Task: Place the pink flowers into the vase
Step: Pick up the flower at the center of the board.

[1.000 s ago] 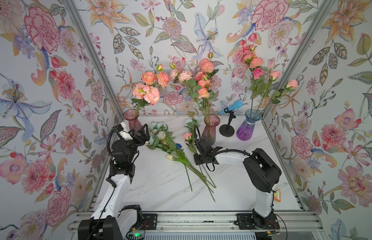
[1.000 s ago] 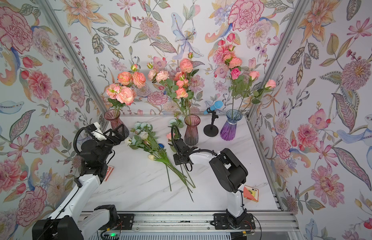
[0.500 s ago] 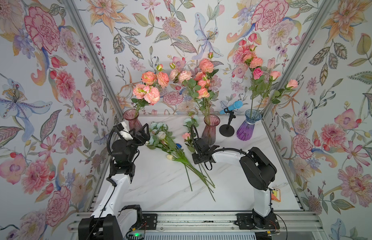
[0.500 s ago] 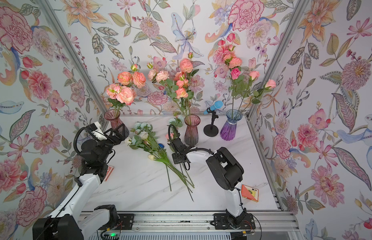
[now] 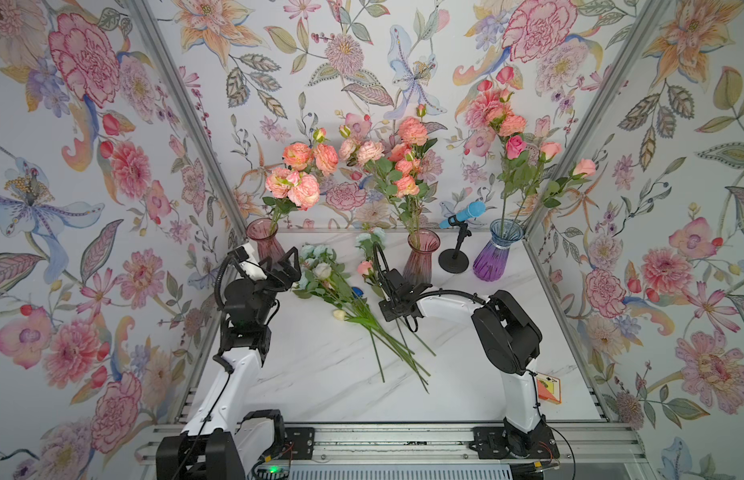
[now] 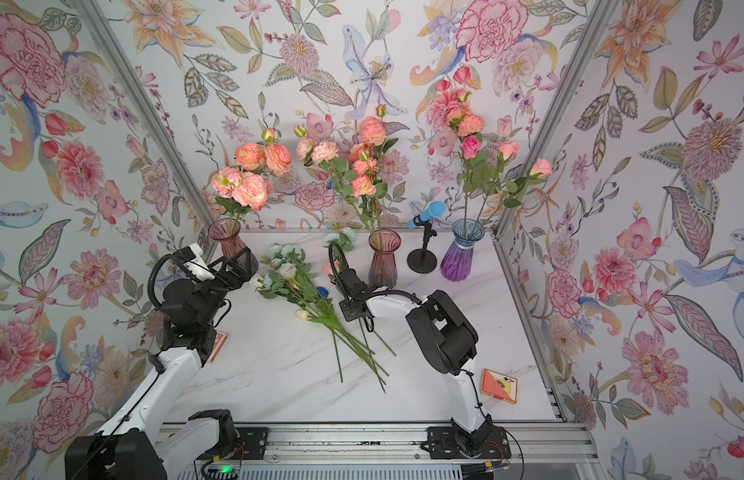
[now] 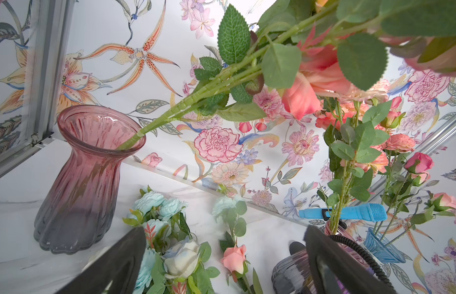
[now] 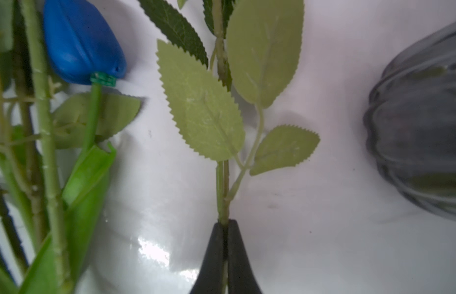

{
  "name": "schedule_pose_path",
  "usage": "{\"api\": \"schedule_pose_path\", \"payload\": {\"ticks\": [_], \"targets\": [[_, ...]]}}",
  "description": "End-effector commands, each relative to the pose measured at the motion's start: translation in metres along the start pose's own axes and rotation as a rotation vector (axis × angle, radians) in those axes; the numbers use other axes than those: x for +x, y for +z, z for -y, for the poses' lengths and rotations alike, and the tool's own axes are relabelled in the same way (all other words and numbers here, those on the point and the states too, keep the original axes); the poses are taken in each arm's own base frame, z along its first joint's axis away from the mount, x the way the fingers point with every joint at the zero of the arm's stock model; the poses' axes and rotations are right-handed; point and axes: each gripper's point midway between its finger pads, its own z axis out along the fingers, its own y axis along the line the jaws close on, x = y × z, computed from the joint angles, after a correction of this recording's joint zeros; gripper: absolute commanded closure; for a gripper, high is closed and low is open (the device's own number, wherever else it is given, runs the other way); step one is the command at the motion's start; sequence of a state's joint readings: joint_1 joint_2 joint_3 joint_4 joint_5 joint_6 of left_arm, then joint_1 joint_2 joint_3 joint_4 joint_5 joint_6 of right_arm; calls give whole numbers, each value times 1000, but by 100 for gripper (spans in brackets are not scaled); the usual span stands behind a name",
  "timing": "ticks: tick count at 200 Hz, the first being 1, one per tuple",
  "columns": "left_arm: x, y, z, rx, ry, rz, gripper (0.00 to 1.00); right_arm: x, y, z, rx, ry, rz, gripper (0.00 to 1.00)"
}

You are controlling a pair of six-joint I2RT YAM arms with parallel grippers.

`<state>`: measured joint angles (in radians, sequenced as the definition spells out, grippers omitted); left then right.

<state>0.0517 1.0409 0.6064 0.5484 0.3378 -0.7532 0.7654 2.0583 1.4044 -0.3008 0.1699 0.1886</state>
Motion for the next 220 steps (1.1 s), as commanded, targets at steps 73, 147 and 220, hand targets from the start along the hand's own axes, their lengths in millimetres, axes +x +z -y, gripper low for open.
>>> {"api": "schedule_pose_path", "payload": {"ticks": [73,147,220], "targets": [[7,-1,7,32,-16,-10,0,-19,-32,14,-45,-75,43,54],[12,2,9,39,-25,-15,0,32,-30,-16,-141,-50,-85,60],[11,-1,11,35,-10,-16,0,7,2,-19,-156,-2,-89,65]]}}
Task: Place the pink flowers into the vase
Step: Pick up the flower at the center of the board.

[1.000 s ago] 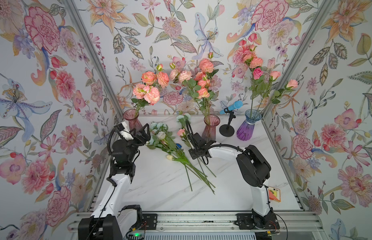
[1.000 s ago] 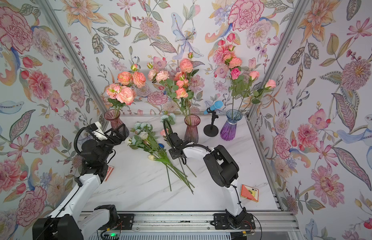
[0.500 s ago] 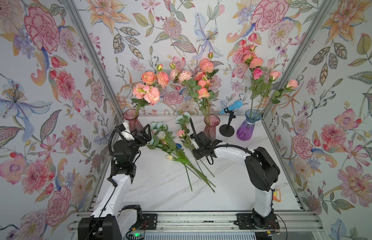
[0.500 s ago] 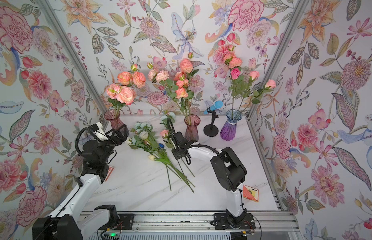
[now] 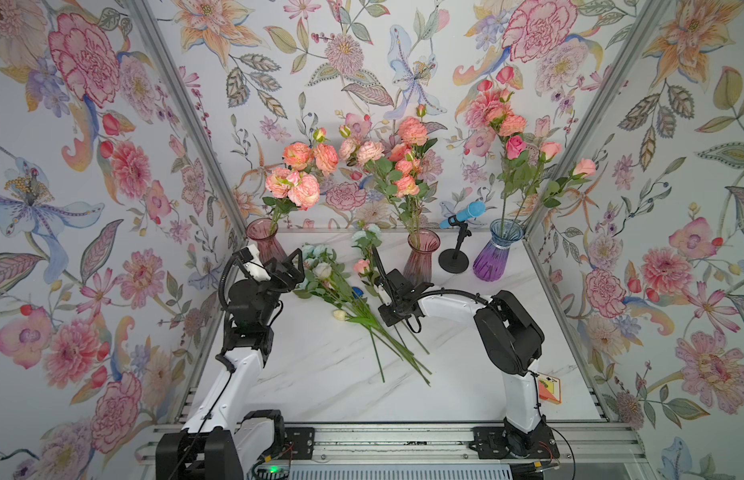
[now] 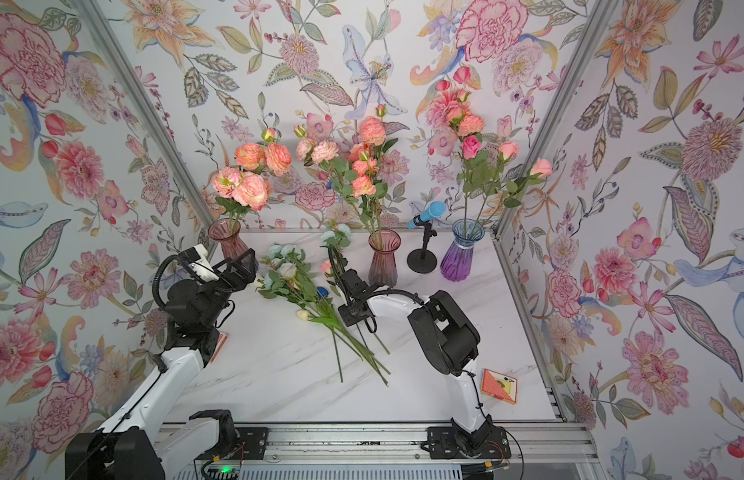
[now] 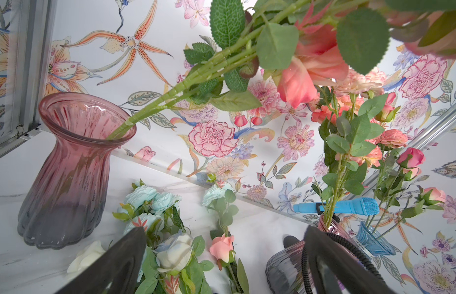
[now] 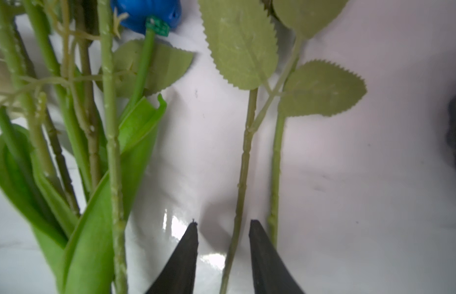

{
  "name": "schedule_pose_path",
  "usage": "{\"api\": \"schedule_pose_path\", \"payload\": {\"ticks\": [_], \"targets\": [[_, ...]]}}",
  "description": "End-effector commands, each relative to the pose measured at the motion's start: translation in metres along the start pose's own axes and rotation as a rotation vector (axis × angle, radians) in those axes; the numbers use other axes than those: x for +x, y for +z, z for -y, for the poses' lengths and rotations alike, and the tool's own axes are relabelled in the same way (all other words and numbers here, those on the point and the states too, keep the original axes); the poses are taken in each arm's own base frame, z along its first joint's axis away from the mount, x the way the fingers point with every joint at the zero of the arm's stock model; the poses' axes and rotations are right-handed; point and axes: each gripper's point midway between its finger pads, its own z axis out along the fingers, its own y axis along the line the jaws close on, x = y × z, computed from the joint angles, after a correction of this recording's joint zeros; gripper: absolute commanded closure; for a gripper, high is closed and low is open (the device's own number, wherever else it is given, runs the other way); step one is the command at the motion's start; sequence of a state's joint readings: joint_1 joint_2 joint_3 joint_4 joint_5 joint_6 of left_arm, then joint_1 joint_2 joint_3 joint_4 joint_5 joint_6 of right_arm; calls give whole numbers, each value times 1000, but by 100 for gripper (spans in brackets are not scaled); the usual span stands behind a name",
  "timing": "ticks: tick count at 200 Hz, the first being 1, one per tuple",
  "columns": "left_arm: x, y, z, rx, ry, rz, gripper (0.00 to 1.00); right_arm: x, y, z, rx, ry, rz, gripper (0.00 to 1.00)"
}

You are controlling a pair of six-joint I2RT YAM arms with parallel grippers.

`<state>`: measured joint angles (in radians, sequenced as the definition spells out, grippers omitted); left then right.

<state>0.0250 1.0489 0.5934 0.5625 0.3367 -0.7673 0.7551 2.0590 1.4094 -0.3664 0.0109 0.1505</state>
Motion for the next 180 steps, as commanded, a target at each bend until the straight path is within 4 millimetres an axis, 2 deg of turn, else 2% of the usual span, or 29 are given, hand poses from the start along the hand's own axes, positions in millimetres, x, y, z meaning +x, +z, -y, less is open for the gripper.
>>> {"api": "schedule_pose_path", "payload": {"ticks": [1,84,112,141,180], "targets": [[1,-3,6,17,7,2,0,-12,3,1,-16,32,1,65],[3,0,5,19,9,-6,0,-8,31,10,3,45,-37,73],[8,1,7,30,-4,-15,0,-10,39,11,7,42,-41,84],[20,5,16,67,-22,-49,0,-32,28,14,10,44,13,97],[50,10,49,207,-126,-111,1,-88,-10,17,29,-12,158,99]]}}
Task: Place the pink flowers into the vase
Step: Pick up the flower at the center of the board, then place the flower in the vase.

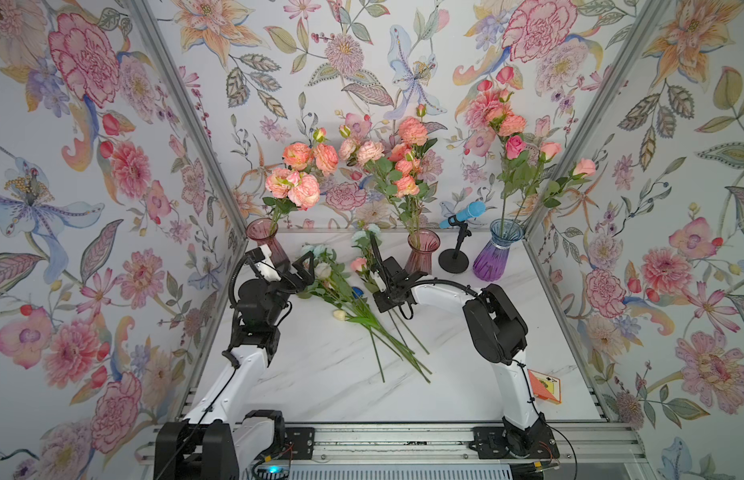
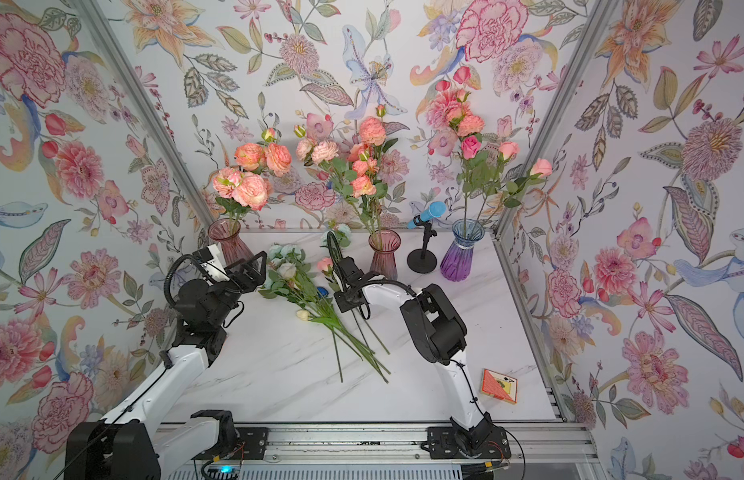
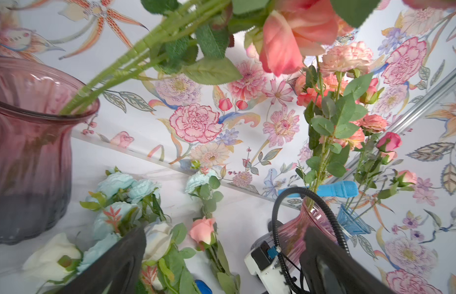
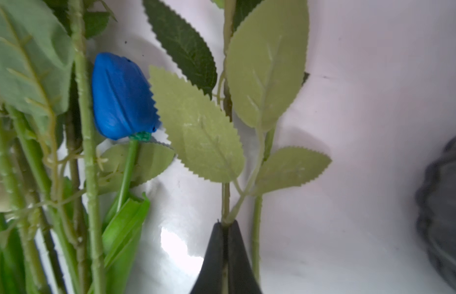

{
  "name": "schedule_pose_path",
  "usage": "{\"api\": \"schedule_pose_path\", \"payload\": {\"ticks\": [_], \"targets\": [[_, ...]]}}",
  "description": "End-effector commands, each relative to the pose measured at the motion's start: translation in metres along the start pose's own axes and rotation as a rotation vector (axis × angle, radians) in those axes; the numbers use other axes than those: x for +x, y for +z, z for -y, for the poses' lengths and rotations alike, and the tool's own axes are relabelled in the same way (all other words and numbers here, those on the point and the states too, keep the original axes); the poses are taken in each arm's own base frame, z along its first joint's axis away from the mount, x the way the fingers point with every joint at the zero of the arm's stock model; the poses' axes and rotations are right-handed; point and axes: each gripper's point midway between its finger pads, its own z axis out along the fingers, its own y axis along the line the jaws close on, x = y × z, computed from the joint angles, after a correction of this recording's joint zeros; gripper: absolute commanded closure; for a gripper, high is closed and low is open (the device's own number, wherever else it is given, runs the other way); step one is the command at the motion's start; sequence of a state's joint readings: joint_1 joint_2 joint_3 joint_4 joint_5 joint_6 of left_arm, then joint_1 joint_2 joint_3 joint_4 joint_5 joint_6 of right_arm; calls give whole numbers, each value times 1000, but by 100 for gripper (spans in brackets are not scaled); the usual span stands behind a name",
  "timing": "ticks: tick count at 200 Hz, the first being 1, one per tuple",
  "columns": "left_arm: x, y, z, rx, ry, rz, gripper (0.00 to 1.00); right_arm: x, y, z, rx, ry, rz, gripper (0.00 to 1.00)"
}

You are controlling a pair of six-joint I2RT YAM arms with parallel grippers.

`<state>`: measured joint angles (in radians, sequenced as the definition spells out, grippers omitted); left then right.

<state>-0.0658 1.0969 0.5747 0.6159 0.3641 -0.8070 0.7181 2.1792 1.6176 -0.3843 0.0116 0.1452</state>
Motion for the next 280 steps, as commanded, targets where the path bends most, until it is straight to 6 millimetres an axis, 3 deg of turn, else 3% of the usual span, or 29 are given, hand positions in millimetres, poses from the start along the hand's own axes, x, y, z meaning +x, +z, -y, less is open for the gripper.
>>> {"api": "schedule_pose_path", "payload": {"ticks": [1,36,54,92,128,203,246,280], "targets": [[19,5,24,122,-81,-34,1,-39,-21,4,19,-42,91,99],[37,9,52,242,-157,-50,2,-94,-73,-8,2,-81,256,100],[36,10,67,318,-205,-35,3,-108,-98,-19,-11,-111,317,100],[33,18,84,461,-354,-10,6,-114,-144,-41,-26,-169,425,99],[35,25,96,562,-464,3,14,-103,-170,-57,-66,-192,458,99],[36,39,104,555,-428,-2,21,-73,-172,-93,-155,-252,450,98],[52,49,91,506,-436,-31,27,-73,-182,-99,-169,-256,479,98],[51,49,90,483,-408,-34,32,-80,-189,-87,-126,-242,506,98]]}}
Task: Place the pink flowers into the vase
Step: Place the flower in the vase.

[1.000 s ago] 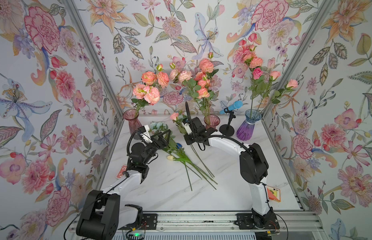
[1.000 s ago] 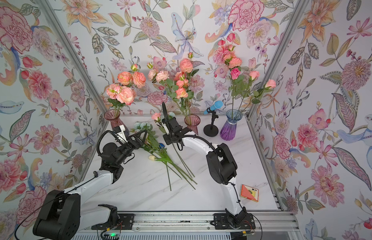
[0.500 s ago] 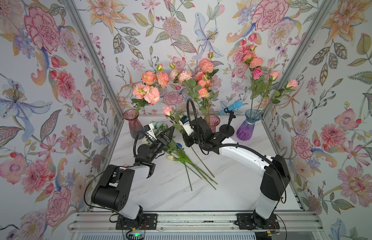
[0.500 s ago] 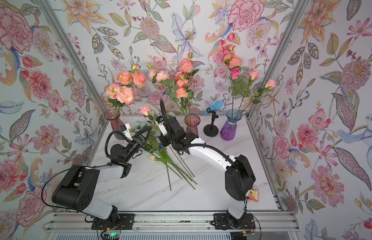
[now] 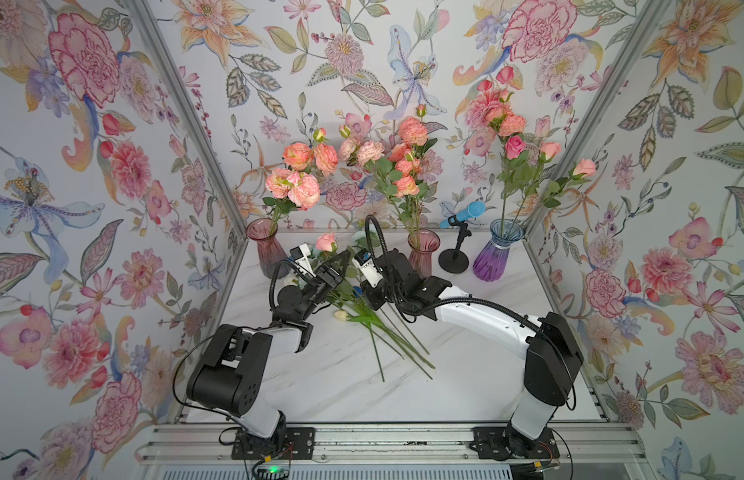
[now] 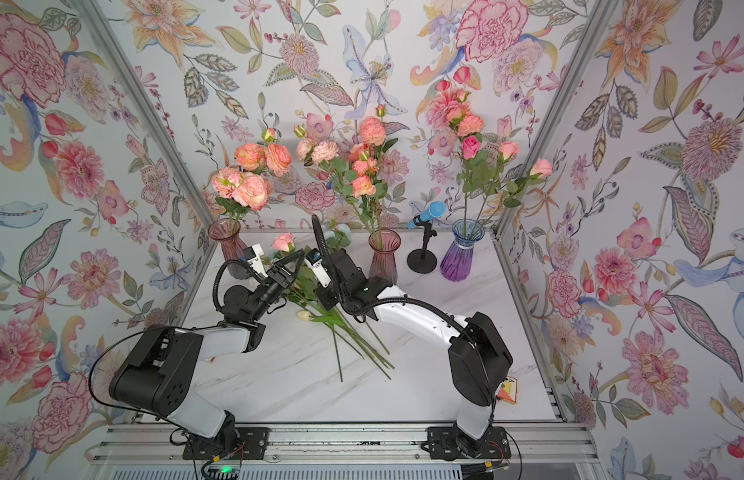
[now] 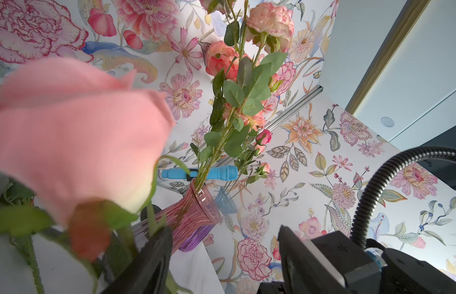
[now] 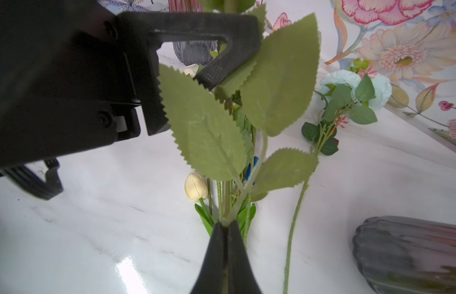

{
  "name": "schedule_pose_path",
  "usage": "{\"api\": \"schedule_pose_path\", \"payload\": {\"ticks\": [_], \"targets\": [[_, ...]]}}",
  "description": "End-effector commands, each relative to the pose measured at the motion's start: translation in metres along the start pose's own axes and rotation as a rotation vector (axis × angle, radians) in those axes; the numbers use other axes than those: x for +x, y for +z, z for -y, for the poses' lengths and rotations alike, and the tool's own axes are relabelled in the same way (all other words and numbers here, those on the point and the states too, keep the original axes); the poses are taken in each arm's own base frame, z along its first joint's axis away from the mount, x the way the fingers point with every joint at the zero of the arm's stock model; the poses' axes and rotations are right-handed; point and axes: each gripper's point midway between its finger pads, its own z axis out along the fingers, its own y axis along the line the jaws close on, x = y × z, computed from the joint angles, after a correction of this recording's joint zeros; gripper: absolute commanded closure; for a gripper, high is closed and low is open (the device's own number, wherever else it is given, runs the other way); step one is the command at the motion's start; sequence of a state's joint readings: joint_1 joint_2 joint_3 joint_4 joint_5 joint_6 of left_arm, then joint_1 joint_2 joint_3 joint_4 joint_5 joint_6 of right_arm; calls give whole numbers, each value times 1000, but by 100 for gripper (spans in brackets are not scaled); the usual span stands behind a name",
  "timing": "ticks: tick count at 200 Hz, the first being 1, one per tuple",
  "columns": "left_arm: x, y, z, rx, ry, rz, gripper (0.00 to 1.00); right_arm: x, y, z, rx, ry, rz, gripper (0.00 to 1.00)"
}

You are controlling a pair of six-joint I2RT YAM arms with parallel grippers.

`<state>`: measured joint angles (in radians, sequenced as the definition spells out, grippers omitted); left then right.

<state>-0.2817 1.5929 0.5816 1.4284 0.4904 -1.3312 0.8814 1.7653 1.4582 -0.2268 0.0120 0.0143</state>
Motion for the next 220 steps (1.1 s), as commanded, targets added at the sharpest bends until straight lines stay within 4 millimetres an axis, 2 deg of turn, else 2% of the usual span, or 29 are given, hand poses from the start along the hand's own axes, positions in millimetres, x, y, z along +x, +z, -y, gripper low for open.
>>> {"api": "schedule_pose_path", "payload": {"ticks": [1,6,33,86,119,166,220], "targets": [[-5,5,11,18,43,9,32,-30,-19,9,29,-10,99,98],[-9,4,23,39,58,17,32,-30,-20,12,36,-7,100,98],[-13,2,32,42,72,19,31,-34,-24,24,64,4,112,98],[-10,3,31,20,75,0,32,-46,-34,35,86,17,158,98],[-4,2,27,10,69,-8,34,-54,-41,26,35,17,186,98],[10,16,35,41,57,-33,36,-60,-41,10,-2,6,208,98],[8,18,35,54,52,-22,46,-63,-39,-2,-32,-5,218,97]]}}
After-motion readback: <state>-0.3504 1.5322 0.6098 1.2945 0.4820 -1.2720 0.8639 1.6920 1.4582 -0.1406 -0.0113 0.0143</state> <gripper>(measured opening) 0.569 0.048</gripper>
